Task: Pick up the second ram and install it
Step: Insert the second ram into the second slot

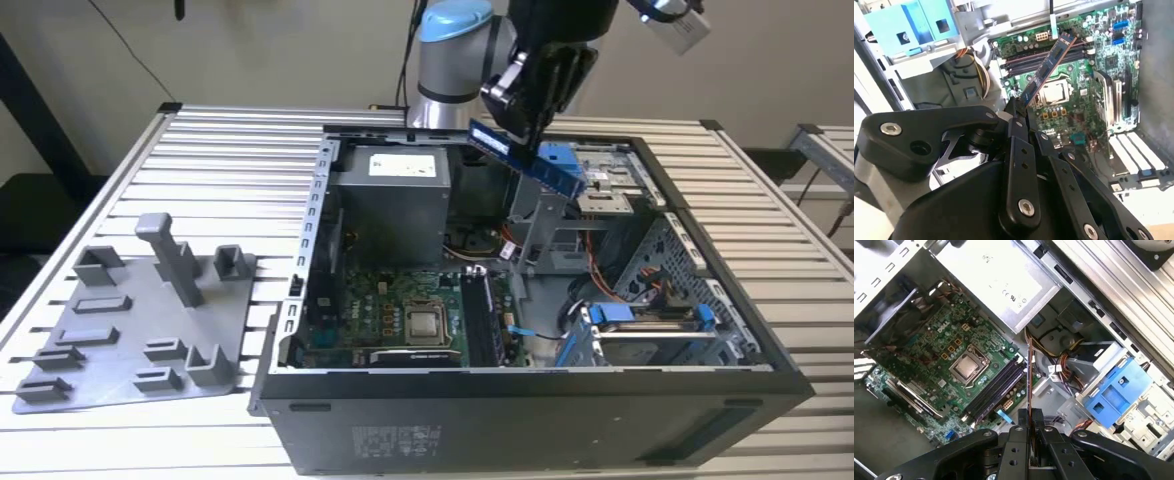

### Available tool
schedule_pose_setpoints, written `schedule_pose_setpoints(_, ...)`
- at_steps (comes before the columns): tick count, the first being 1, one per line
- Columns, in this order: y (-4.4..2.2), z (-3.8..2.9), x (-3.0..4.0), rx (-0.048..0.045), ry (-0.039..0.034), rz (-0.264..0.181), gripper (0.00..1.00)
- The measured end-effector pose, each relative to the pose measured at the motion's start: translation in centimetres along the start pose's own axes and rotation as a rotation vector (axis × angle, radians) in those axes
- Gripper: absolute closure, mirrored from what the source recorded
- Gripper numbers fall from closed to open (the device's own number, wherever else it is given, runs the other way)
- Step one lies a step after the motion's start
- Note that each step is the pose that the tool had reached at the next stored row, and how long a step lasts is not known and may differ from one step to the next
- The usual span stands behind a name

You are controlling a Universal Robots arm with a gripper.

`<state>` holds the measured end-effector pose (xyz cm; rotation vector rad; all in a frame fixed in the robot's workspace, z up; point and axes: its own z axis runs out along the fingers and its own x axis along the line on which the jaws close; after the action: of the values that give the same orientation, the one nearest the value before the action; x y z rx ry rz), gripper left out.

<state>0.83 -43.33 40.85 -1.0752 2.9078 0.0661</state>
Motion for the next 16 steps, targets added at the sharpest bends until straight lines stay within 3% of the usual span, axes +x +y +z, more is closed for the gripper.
schedule_pose_setpoints(11, 0.00, 0.06, 0.00, -0.0068, 0.0137, 0.159, 0.86)
schedule_pose_setpoints(16, -0.01, 0.11, 0.00, -0.0047, 0.0129, 0.241, 0.86)
